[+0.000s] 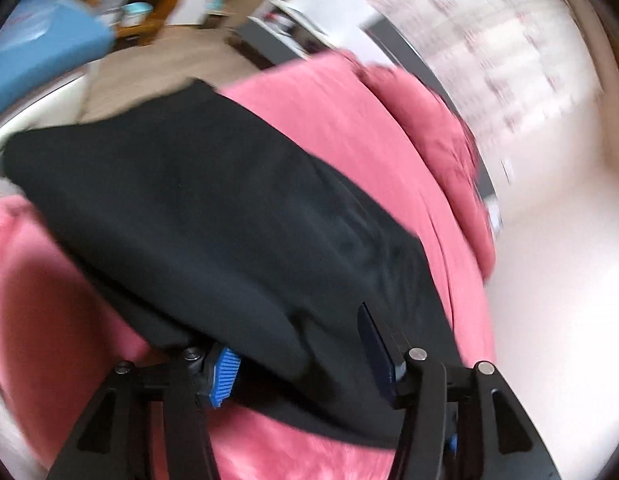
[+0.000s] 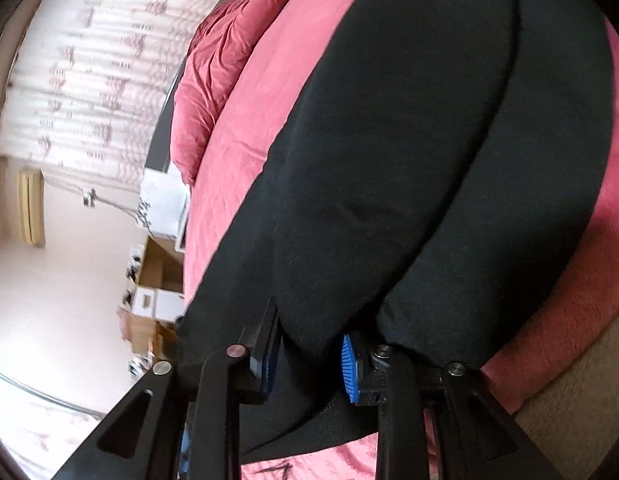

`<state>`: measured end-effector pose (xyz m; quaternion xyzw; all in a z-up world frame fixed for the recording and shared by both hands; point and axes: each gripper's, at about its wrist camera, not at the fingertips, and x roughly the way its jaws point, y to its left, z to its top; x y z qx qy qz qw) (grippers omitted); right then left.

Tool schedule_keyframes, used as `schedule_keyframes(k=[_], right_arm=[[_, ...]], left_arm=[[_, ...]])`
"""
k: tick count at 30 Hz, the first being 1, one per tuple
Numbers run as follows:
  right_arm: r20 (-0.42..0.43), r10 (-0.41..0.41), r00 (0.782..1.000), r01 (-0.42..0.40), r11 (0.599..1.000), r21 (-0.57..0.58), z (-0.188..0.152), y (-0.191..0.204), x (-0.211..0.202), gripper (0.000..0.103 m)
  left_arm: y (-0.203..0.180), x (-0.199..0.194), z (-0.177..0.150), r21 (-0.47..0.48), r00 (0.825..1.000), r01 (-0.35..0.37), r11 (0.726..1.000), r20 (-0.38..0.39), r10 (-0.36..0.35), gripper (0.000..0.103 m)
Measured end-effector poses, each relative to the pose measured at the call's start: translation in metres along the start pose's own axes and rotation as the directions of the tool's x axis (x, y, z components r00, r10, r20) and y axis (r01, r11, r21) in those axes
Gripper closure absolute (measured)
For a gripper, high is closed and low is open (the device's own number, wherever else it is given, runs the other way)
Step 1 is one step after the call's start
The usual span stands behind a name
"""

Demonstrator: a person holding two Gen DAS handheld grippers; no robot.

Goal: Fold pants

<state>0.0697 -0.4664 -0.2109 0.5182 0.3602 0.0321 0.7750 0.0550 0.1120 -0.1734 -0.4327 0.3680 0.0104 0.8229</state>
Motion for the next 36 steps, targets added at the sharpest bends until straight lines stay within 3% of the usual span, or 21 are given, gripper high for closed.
schedule_keyframes(k=[4,9,10,11,12,15,18,20,22,27,29,32,36], right_arm=[[0.018,-0.010,1.000,0.010,1.000,-0.019,0.003,0.002,-0.005,0.074],[0.091,-0.080,0.993,0.087,0.993,-0.077,0.023,0.017,-0.012,0.071],[0.098,-0.102,0.990,0.110,0.991,-0.082,0.029,0.016,-0.012,0.071],[0.093,-0.113,0.989,0.121,0.990,-0.076,0.034,0.015,-0.013,0.072],[0.085,-0.117,0.990,0.122,0.990,-0.063,0.040,0.015,-0.012,0.085],[0.094,-0.105,0.990,0.115,0.987,-0.109,0.053,0.036,-0.020,0.090],[0.134,-0.093,0.987,0.120,0.971,-0.208,0.052,0.064,-0.033,0.090],[0.146,-0.089,0.985,0.121,0.967,-0.225,0.052,0.069,-0.040,0.090],[0.127,-0.106,0.986,0.130,0.971,-0.199,0.049,0.055,-0.043,0.090],[0.049,-0.203,0.978,0.208,0.970,-0.127,0.027,0.010,-0.024,0.090],[0.057,-0.170,0.984,0.174,0.981,-0.084,0.025,-0.002,-0.027,0.089],[0.053,-0.186,0.981,0.191,0.975,-0.113,0.025,-0.001,-0.024,0.085],[0.058,-0.144,0.988,0.149,0.984,-0.096,0.026,0.000,-0.027,0.076]], left_arm=[[0.035,-0.016,0.020,-0.157,0.997,0.028,0.987,0.072,-0.017,0.047],[0.036,-0.008,0.042,-0.160,0.999,-0.004,0.987,0.050,0.012,0.055],[0.037,-0.006,0.044,-0.137,0.999,-0.035,0.990,0.004,0.036,0.070],[0.037,-0.007,0.046,-0.122,0.999,-0.053,0.991,-0.019,0.051,0.092],[0.038,-0.008,0.045,-0.110,0.997,-0.068,0.992,-0.036,0.064,0.096],[0.038,-0.016,0.046,-0.133,0.999,-0.002,0.991,-0.038,-0.003,0.096],[0.024,-0.031,0.052,-0.065,1.000,0.031,0.997,-0.004,-0.031,0.096],[0.019,-0.034,0.053,0.001,1.000,0.012,1.000,-0.004,-0.012,0.096],[0.024,-0.025,0.049,0.048,0.998,-0.052,0.998,-0.023,0.053,0.096],[0.052,0.000,0.032,0.047,0.981,-0.171,0.984,-0.081,0.174,0.096],[0.049,-0.001,0.030,0.082,0.981,-0.177,0.981,-0.064,0.182,0.094],[0.039,-0.002,0.028,0.137,0.974,-0.217,0.967,-0.041,0.224,0.090],[0.032,-0.035,0.020,0.062,0.977,-0.212,0.975,0.049,0.209,0.083]])
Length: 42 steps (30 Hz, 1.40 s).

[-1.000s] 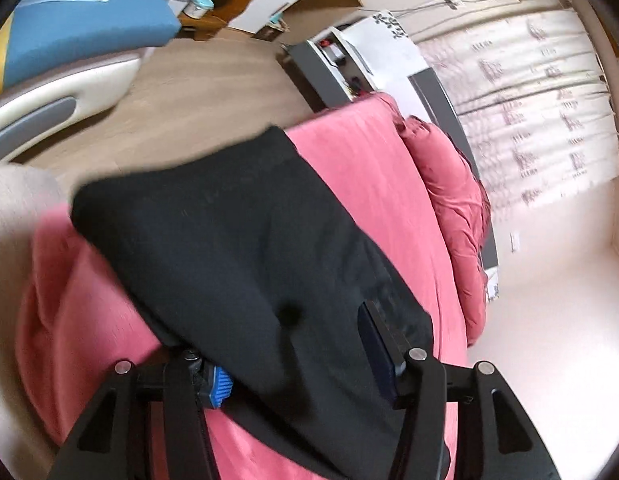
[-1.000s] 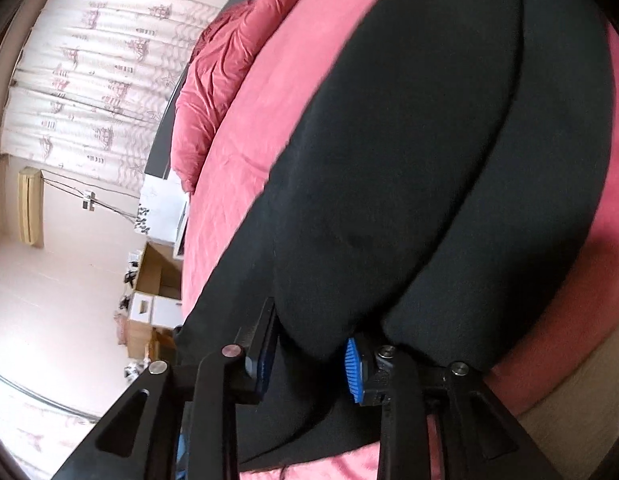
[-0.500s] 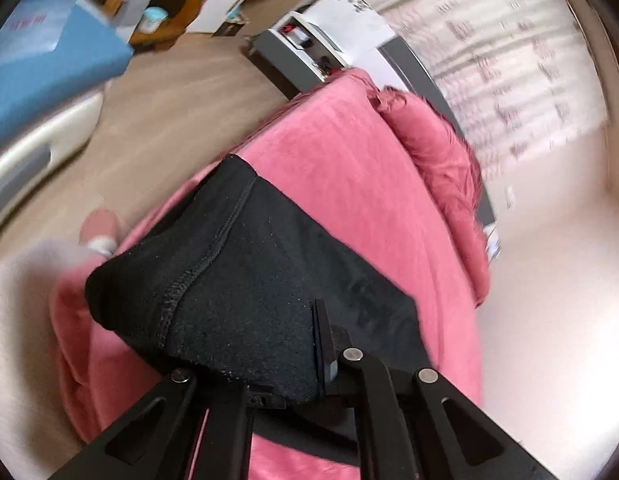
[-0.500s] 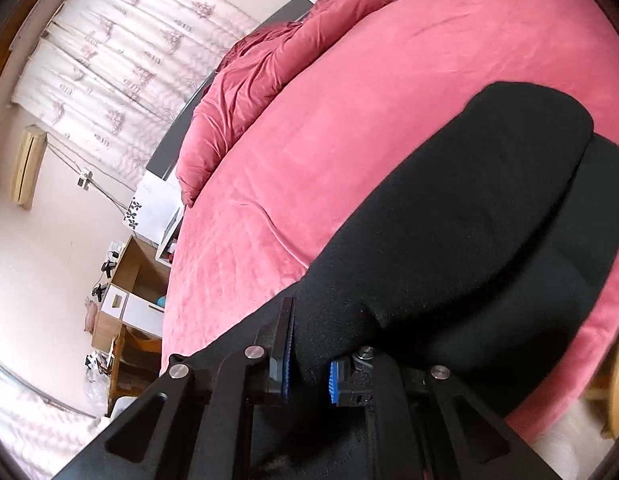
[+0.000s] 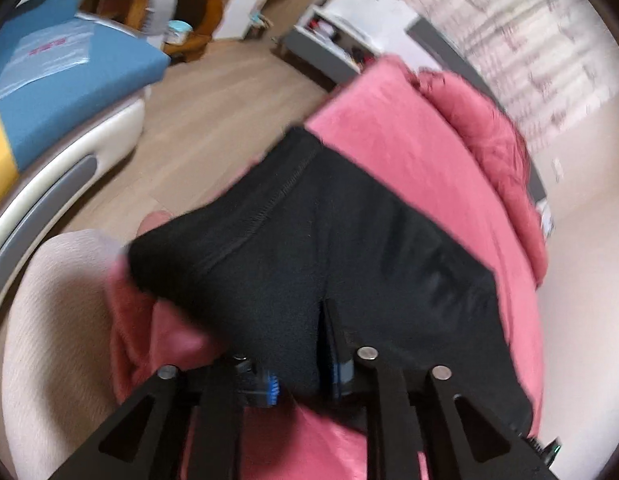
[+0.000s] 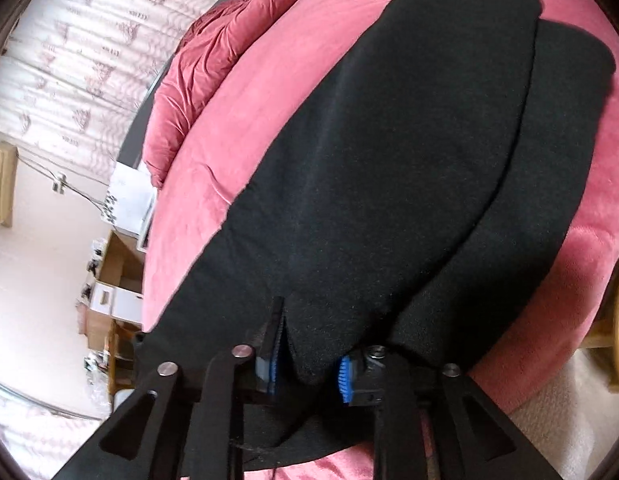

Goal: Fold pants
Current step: 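Lay the folded pants down and smooth them with both grippers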

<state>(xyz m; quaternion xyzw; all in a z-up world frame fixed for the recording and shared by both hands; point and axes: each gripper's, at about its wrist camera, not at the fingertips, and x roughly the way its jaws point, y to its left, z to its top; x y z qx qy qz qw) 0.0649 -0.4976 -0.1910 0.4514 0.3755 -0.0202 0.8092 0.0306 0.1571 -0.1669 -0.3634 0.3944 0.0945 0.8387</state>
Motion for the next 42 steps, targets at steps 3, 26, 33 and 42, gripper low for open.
schedule_keyframes(k=[3,26,33,42], right_arm=[[0.056,0.048,0.997,-0.049,0.998,0.025,0.007,-0.009,-0.017,0.067],[0.276,-0.060,0.959,0.001,0.978,0.211,0.130,-0.099,-0.103,0.095],[0.290,-0.158,0.944,0.117,0.981,0.154,0.112,-0.099,-0.149,0.095],[0.264,-0.273,0.925,0.225,0.954,0.196,0.087,-0.144,-0.148,0.091]], left_arm=[[-0.009,-0.030,-0.005,0.031,0.993,-0.015,0.999,0.120,0.012,0.081],[-0.112,0.106,-0.019,0.365,0.990,0.044,0.930,-0.141,0.009,0.074],[-0.105,0.106,-0.013,0.399,0.986,0.055,0.915,-0.164,0.012,0.077],[-0.086,0.096,-0.001,0.359,0.978,0.104,0.927,-0.208,-0.029,0.077]])
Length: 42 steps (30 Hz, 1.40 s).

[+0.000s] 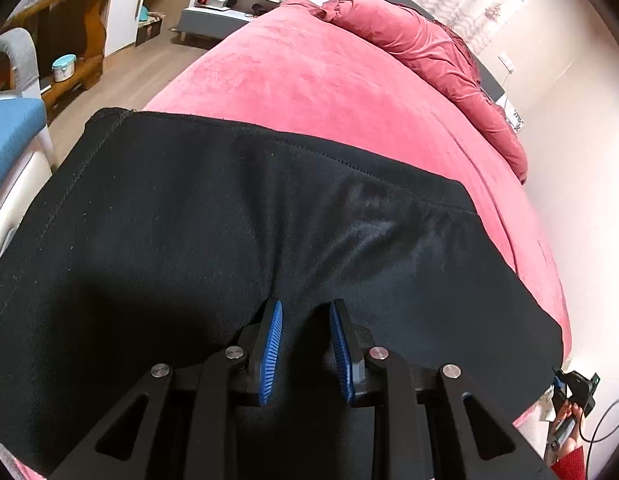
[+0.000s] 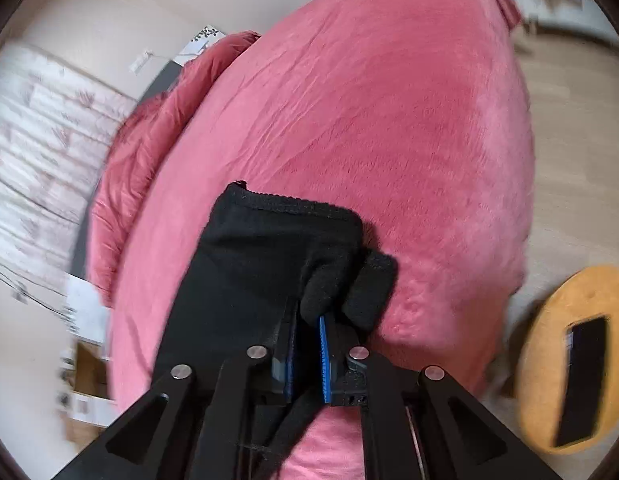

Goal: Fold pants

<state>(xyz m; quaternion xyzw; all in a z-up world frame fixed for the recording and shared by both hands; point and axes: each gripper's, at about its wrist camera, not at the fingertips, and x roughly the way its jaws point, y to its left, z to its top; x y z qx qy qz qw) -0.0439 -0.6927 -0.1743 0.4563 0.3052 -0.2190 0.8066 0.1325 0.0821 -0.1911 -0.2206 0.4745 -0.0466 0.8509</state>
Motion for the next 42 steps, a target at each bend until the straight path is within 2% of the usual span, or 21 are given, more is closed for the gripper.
schedule_keyframes(k=[2,3,5,8,10,12,15,18,20,21,23,25,27,28,29,30,33,36,38,40,42], right_arm=[[0.123,-0.164,0.979,0.175,0.981,-0.086,-0.004,0.019,-0.027,0.083],[0.175,-0.195,0.965,0.216,0.970,-0.111,-0.006,0.028,-0.038,0.082],[0.263,-0.161,0.951,0.217,0.955,-0.201,-0.014,0.056,-0.056,0.078],[0.218,-0.080,0.973,0.164,0.902,-0.400,-0.031,0.105,-0.049,0.063],[0.135,-0.025,0.991,0.089,0.865,-0.494,-0.041,0.137,-0.026,0.063],[0.089,-0.018,0.996,0.064,0.842,-0.536,-0.048,0.155,-0.005,0.063],[0.054,-0.063,0.997,0.083,0.809,-0.583,-0.048,0.172,0.029,0.063],[0.091,-0.196,0.976,0.211,0.780,-0.589,-0.044,0.159,0.051,0.067],[0.132,-0.273,0.953,0.301,0.800,-0.519,-0.030,0.134,0.055,0.069],[0.140,-0.261,0.955,0.296,0.833,-0.468,-0.022,0.117,0.052,0.080],[0.155,-0.253,0.955,0.296,0.847,-0.442,-0.016,0.105,0.045,0.093],[0.183,-0.255,0.949,0.311,0.844,-0.437,-0.014,0.101,0.033,0.093],[0.178,-0.198,0.964,0.253,0.886,-0.388,-0.016,0.093,0.010,0.080],[0.181,-0.169,0.969,0.225,0.906,-0.359,-0.019,0.089,-0.003,0.073],[0.186,-0.156,0.970,0.212,0.918,-0.336,-0.023,0.084,-0.014,0.058],[0.188,-0.159,0.969,0.212,0.925,-0.314,-0.026,0.082,-0.019,0.051],[0.171,-0.127,0.977,0.162,0.963,-0.215,-0.037,0.060,-0.043,0.047],[0.131,-0.096,0.987,0.113,0.984,-0.134,-0.045,0.034,-0.053,0.037],[0.115,-0.071,0.991,0.085,0.989,-0.124,-0.047,0.024,-0.054,0.037],[0.115,-0.035,0.993,0.051,0.988,-0.142,-0.047,0.019,-0.052,0.036],[0.057,0.035,0.998,-0.028,0.992,-0.125,-0.046,0.014,-0.039,0.028]], left_arm=[[-0.005,-0.006,-0.002,0.046,1.000,-0.011,0.999,-0.004,0.011,0.075],[-0.014,-0.011,-0.005,0.104,1.000,-0.022,0.994,0.004,0.022,0.074],[-0.033,-0.018,-0.013,0.184,1.000,-0.003,0.983,0.029,-0.002,0.074],[-0.066,-0.019,-0.021,0.276,0.996,0.068,0.959,0.040,-0.082,0.074],[-0.089,-0.007,-0.023,0.322,0.994,0.104,0.941,0.008,-0.112,0.074],[-0.105,0.008,-0.025,0.346,0.993,0.117,0.931,-0.022,-0.116,0.074],[-0.113,0.027,-0.026,0.350,0.996,0.092,0.932,-0.049,-0.079,0.074],[-0.106,0.042,-0.029,0.341,0.995,0.072,0.937,-0.089,-0.044,0.074],[-0.101,0.041,-0.032,0.340,0.994,0.093,0.936,-0.082,-0.069,0.074],[-0.097,0.039,-0.034,0.343,0.994,0.099,0.934,-0.087,-0.073,0.074],[-0.093,0.038,-0.039,0.360,0.994,0.099,0.928,-0.083,-0.074,0.074],[-0.090,0.034,-0.044,0.373,0.995,0.091,0.923,-0.077,-0.067,0.074],[-0.092,0.027,-0.048,0.372,0.995,0.088,0.924,-0.070,-0.066,0.074],[-0.097,0.025,-0.050,0.374,0.993,0.109,0.921,-0.074,-0.087,0.074],[-0.100,0.022,-0.053,0.377,0.989,0.146,0.915,-0.084,-0.123,0.074],[-0.105,0.018,-0.057,0.386,0.983,0.183,0.904,-0.095,-0.159,0.074],[-0.122,0.017,-0.069,0.436,0.974,0.227,0.871,-0.110,-0.199,0.074],[-0.135,0.028,-0.081,0.467,0.969,0.242,0.851,-0.161,-0.187,0.074],[-0.137,0.037,-0.086,0.476,0.974,0.212,0.853,-0.175,-0.144,0.074],[-0.137,0.041,-0.088,0.455,0.973,0.212,0.865,-0.177,-0.145,0.073],[-0.135,0.044,-0.085,0.435,0.970,0.222,0.873,-0.188,-0.153,0.073]])
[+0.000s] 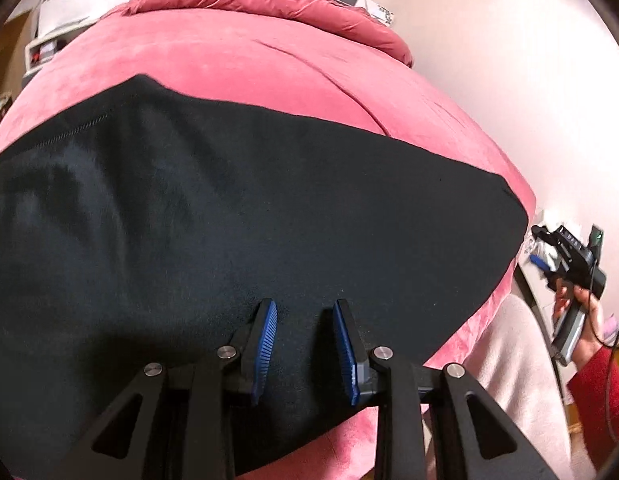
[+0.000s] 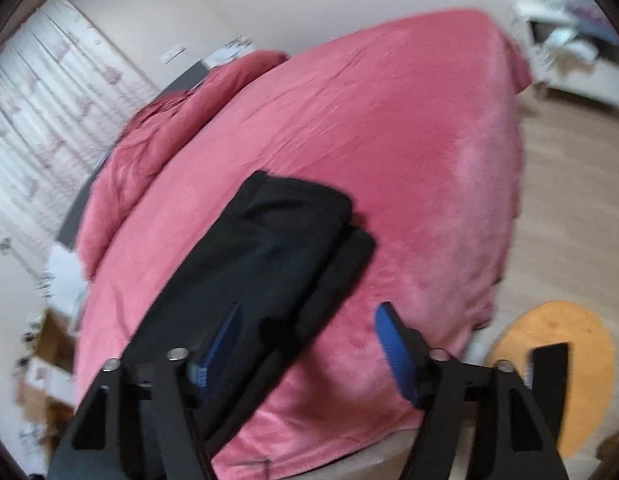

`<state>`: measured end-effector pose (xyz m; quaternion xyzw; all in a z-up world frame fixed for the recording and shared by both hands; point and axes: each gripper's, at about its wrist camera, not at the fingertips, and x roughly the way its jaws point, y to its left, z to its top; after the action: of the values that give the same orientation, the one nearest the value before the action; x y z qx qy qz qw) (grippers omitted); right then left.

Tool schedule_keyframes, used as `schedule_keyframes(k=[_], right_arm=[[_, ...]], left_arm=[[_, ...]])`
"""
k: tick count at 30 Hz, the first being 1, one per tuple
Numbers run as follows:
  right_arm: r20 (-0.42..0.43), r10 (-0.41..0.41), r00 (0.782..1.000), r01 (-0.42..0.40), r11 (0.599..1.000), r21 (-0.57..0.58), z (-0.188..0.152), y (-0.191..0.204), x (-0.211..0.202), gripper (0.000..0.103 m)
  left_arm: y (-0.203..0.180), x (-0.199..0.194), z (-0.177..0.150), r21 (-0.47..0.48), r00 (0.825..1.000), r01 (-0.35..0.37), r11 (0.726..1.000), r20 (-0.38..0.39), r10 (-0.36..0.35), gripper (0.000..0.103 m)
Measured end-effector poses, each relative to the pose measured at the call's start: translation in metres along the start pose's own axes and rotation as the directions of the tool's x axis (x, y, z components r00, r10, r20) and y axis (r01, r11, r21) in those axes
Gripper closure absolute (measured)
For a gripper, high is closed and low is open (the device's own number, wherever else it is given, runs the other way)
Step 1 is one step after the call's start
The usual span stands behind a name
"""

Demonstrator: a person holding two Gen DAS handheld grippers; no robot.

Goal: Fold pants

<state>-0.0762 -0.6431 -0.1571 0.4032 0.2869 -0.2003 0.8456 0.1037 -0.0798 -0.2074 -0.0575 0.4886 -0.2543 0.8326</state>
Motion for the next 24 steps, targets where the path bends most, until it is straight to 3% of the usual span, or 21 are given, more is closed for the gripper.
schedule_keyframes(k=[3,7,11,19,24], right_arm=[[-0.017,0.075,0.997,-0.073,0.992,0.100,0.001,-0.013,0.014,0.028],[0.039,0.152,0.988,-0.156,0.973,0.173,0.003,-0.020,0.025,0.032],[0.070,0.179,0.981,-0.191,0.950,0.248,0.006,-0.028,0.033,0.037],[0.082,0.186,0.979,-0.201,0.942,0.269,0.022,-0.022,0.048,0.044],[0.057,0.195,0.979,-0.204,0.939,0.276,0.028,-0.026,0.060,0.046]], left_arm=[[0.010,-0.007,-0.006,-0.016,1.000,0.002,1.000,-0.008,-0.003,0.073],[0.018,-0.026,-0.004,-0.065,0.999,-0.023,0.998,0.022,0.024,0.072],[0.026,-0.038,0.000,-0.093,0.997,-0.066,0.993,0.042,0.071,0.072],[0.042,-0.035,0.002,-0.169,0.993,-0.109,0.980,0.028,0.115,0.072],[0.028,-0.031,0.005,-0.141,0.993,-0.111,0.984,0.026,0.115,0.071]])
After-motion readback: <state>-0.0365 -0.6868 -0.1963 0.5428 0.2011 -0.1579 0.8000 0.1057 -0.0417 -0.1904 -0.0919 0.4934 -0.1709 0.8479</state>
